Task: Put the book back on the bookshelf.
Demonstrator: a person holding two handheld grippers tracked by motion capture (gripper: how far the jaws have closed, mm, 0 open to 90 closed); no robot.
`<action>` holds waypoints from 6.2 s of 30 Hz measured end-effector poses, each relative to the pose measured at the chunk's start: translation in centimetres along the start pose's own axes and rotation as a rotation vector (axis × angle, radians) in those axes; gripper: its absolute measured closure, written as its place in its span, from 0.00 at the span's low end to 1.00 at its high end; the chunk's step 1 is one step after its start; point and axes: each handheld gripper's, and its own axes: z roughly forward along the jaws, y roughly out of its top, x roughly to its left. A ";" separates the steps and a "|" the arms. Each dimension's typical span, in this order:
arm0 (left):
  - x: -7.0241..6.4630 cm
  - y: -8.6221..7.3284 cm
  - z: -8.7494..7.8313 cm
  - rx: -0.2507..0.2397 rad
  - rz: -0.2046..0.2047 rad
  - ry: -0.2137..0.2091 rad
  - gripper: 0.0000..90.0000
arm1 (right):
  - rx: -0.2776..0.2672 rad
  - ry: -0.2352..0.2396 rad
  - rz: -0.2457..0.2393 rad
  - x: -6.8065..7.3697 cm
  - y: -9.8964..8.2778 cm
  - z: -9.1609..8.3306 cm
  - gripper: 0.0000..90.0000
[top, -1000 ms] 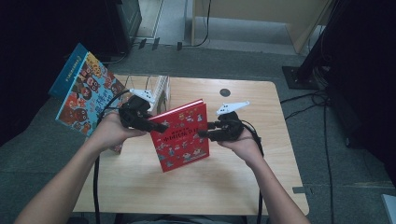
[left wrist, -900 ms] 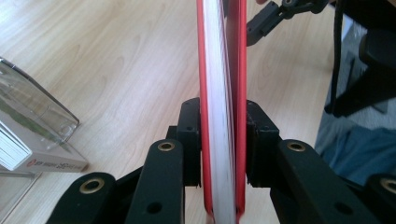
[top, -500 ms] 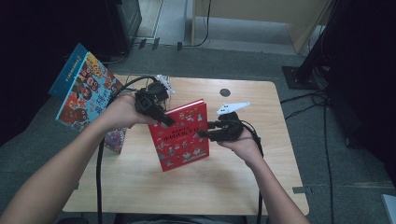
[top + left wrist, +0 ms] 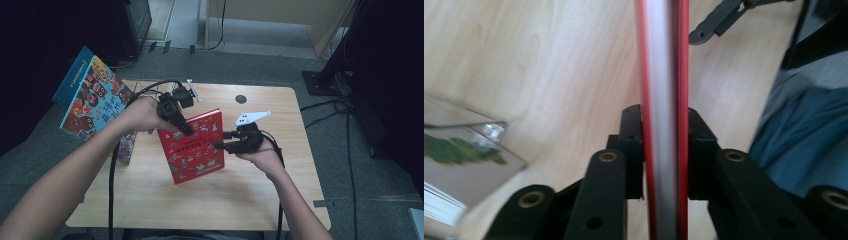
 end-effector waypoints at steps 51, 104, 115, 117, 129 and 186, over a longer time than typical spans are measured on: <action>6.5 -21.1 -11.0 -0.338 -0.758 0.096 0.87 | 0.085 -0.352 0.001 -4.6 -11.0 4.9 0.40; 17.2 -15.5 -6.5 -0.534 -1.076 0.199 0.87 | 0.080 -0.372 0.010 -4.1 -11.2 4.9 0.40; 16.8 -16.1 -8.0 -0.572 -1.085 0.149 0.51 | 0.080 -0.376 0.018 -3.9 -11.4 4.6 0.40; 16.5 -16.4 -8.3 -0.540 -1.075 0.178 0.50 | 0.079 -0.375 0.017 -3.9 -11.4 4.6 0.40; 13.4 -18.8 -11.4 -0.622 -1.001 0.164 0.48 | 0.081 -0.370 0.013 -3.9 -11.6 4.5 0.40; 2.3 -18.4 14.1 -0.473 -0.654 0.059 0.41 | 0.098 -0.373 0.013 -3.7 -11.6 4.6 0.24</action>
